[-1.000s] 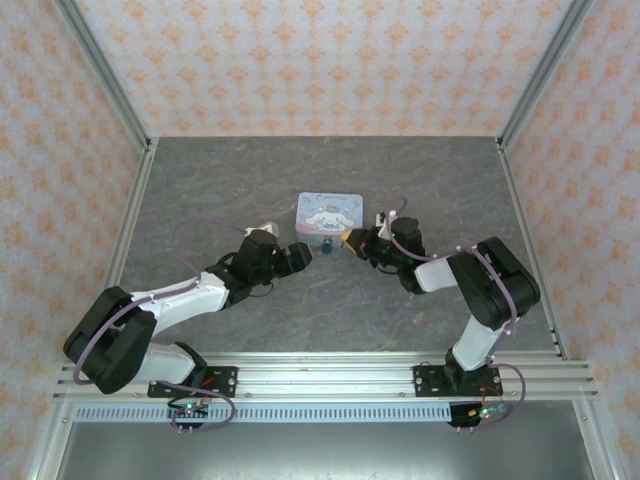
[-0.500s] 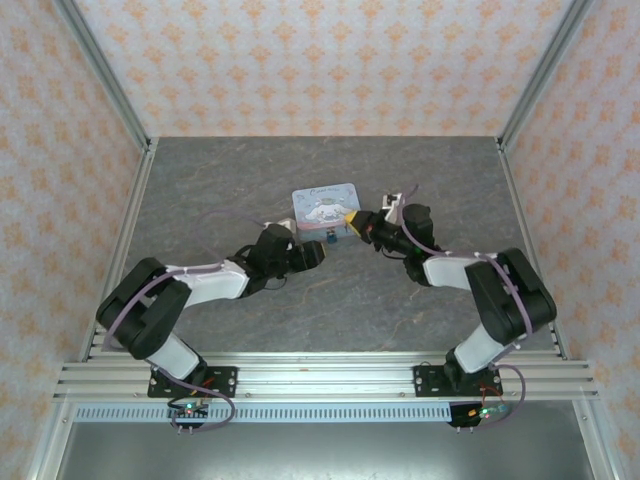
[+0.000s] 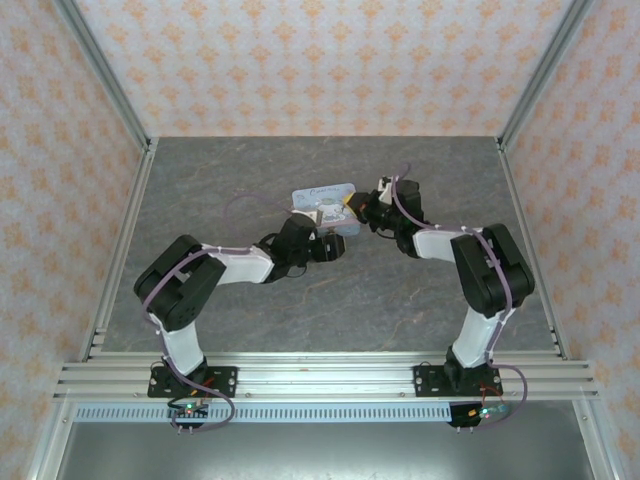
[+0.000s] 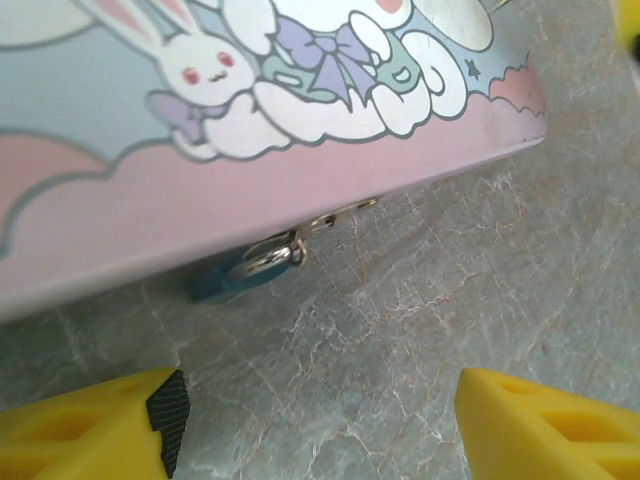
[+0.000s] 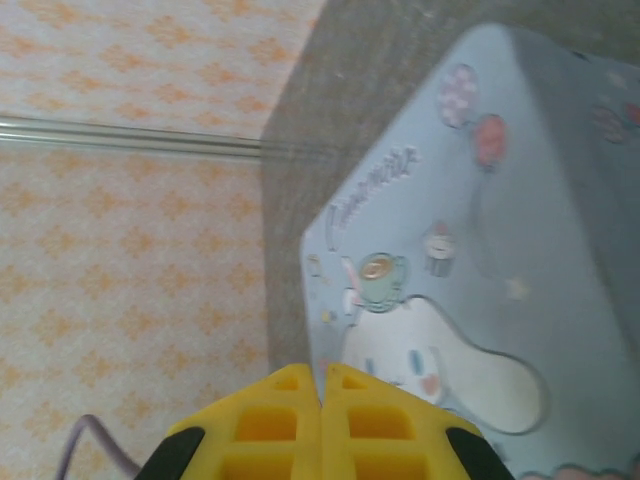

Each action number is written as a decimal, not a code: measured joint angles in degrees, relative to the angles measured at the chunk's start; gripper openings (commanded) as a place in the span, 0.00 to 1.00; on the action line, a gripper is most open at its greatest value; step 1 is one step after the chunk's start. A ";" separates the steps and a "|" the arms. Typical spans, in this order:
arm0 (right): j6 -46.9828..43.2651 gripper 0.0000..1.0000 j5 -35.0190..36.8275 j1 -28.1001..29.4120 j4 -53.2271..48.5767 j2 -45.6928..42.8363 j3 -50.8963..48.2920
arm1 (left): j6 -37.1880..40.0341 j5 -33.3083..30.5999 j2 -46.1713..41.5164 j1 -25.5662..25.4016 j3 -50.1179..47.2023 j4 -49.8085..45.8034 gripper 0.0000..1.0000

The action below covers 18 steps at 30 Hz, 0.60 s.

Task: Unlock a padlock with a key

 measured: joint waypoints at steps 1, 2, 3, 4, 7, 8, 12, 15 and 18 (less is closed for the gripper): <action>0.22 0.00 -0.07 0.00 -0.02 0.57 0.00 | 0.31 -0.09 0.68 0.02 0.61 0.00 0.71; 0.46 0.00 -0.07 0.00 0.00 1.07 0.00 | 0.74 -0.17 1.46 0.02 1.25 0.00 0.71; 0.68 0.00 -0.04 0.00 -0.02 1.46 0.00 | 1.11 -0.17 2.19 0.02 1.77 0.00 0.70; 0.83 0.00 -0.04 0.00 0.00 1.68 0.00 | 1.25 -0.22 2.69 0.02 2.12 0.00 0.70; 1.16 0.00 -0.04 0.00 0.04 1.95 0.04 | 2.29 -0.50 4.33 0.35 3.17 -0.02 0.68; 1.27 0.00 -0.04 0.00 0.09 2.05 0.09 | 2.69 -0.72 4.74 0.46 3.34 -0.02 0.68; 1.79 0.00 -0.07 -0.02 1.55 3.50 0.11 | 4.94 -2.25 5.11 0.83 3.93 -0.55 0.68; 2.40 0.00 -0.09 0.00 3.04 4.17 0.26 | 7.13 -3.69 5.11 1.09 4.70 -1.18 0.67; 3.08 0.00 -0.11 0.00 4.50 4.83 0.31 | 9.09 -5.46 5.22 1.11 5.25 -1.33 0.66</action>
